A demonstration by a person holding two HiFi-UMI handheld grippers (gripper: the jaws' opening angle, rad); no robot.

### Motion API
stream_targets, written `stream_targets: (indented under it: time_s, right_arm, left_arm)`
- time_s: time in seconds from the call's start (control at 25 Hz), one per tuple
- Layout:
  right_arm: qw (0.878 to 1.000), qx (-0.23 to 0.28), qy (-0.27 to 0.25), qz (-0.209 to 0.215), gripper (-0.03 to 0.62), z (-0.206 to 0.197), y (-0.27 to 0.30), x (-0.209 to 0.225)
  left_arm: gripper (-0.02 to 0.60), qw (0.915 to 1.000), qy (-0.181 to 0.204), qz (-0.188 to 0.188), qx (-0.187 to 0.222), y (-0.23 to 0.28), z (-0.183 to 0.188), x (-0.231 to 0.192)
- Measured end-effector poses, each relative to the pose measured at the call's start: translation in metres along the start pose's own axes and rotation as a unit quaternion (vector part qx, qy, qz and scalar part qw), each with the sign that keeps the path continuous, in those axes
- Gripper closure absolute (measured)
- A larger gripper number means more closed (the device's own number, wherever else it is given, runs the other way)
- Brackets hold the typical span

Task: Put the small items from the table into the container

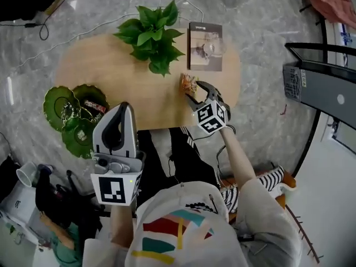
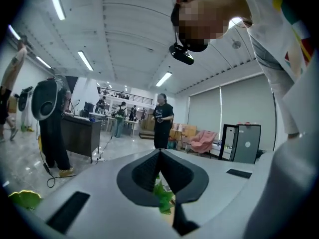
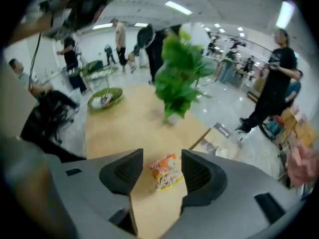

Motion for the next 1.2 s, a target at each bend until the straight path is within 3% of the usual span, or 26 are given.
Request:
stream_targets:
  time_s: [0.08, 0.16, 0.28, 0.36, 0.4, 0.48, 0.6, 0.84, 1.0, 1.2]
  right_arm:
    - [0.994, -0.067, -0.084, 0.018, 0.367, -0.035, 0.039, -0.012]
    - [0.985, -0.095, -0.145, 0.017, 0.367, -0.055, 0.067, -0.021]
    - [0.975, -0.107, -0.194, -0.008, 0.368, -0.063, 0.093, -0.026]
    - [0.966, -0.143, -0.216, -0.021, 0.368, -0.07, 0.105, -0.025]
    - [0.96, -0.165, -0.223, -0.024, 0.399, -0.071, 0.109, -0.024]
    - [0.96, -0.182, -0.211, -0.027, 0.565, -0.065, 0.107, -0.018]
    - [0.972, -0.156, -0.172, -0.043, 0.571, -0.041, 0.087, -0.008]
    - [0.981, -0.087, -0.134, -0.108, 0.571, 0.024, 0.023, 0.018]
    - [0.982, -0.001, -0.101, -0.159, 0.571, 0.083, -0.033, 0.029]
    - [0.977, 0.099, -0.089, -0.169, 0.571, 0.158, -0.11, 0.002]
  left_arm:
    - [0.574, 0.9998, 0.015, 0.009, -0.01, 0.005, -0.017, -0.007]
    - [0.574, 0.9995, 0.003, 0.02, -0.024, 0.004, -0.035, -0.014]
    - [0.574, 0.9984, -0.014, 0.035, -0.042, -0.002, -0.055, -0.019]
    - [0.574, 0.998, -0.014, 0.039, -0.049, -0.005, -0.06, -0.018]
    - [0.574, 0.9979, -0.014, 0.039, -0.049, -0.006, -0.06, -0.017]
    - [0.574, 0.998, -0.012, 0.042, -0.045, -0.009, -0.054, -0.016]
    - [0.574, 0.9985, -0.01, 0.047, -0.027, -0.015, -0.034, -0.018]
    - [0.574, 0.9972, 0.019, 0.064, 0.033, -0.033, 0.034, -0.023]
    - [0.574, 0.9913, 0.036, 0.102, 0.076, -0.054, 0.076, -0.036]
    - [0.574, 0.9817, 0.033, 0.147, 0.118, -0.085, 0.119, -0.056]
Point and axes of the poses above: the fingertips, and each gripper's own axes: y forward along the fingers, x to its right, z out of its top, the point moved 5 cm from there along -y, backward along the fingers, and after that the axes turned 4 degrees about z, right-handed, at the moved point
